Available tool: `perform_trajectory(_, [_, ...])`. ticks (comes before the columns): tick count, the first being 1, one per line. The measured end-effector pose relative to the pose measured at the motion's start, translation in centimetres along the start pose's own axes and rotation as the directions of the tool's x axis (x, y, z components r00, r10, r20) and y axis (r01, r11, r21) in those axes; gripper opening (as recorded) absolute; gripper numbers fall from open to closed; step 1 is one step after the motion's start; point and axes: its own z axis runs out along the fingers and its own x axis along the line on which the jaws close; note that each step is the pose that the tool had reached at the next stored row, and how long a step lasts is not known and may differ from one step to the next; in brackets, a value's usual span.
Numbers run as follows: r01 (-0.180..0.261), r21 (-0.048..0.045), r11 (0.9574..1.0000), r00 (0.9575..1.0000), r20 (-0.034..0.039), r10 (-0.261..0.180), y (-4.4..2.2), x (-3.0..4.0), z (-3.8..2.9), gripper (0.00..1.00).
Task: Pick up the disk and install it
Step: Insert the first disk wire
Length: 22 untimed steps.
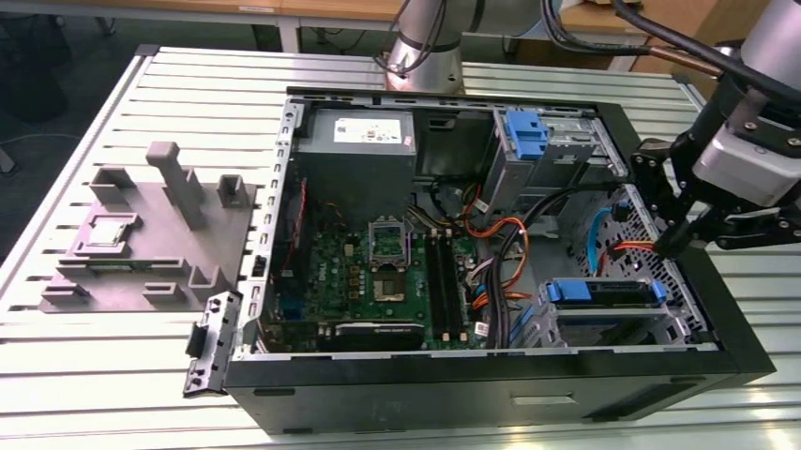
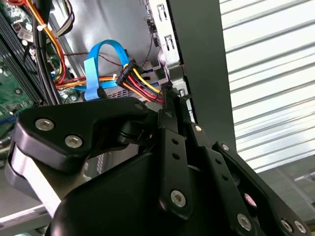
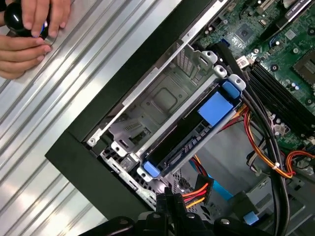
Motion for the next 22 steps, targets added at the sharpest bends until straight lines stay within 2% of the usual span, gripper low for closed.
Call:
perform_trajectory(3, [-0.051,-0.0051,0.9987,0.9987,-0.0045,0.051,0.00,0.00,0.00,0.17])
perform_trajectory(7, [-0.106,-0.0104,0.9943,0.9943,-0.0093,0.106,0.04,-0.04,-0.01,0.17])
perform_trajectory(11, [-0.108,-0.0106,0.9941,0.9941,-0.0094,0.108,0.59,-0.52,-0.09,0.17])
perform_trajectory(20, [-0.108,-0.0107,0.9941,0.9941,-0.0093,0.108,0.64,-0.57,-0.10,0.17])
perform_trajectory(21, [-0.108,-0.0144,0.9941,0.9942,-0.0066,0.108,0.64,-0.58,-0.10,0.17])
perform_trajectory(22, [-0.109,-0.0221,0.9938,0.9941,-0.0015,0.109,0.64,-0.57,-0.11,0.17])
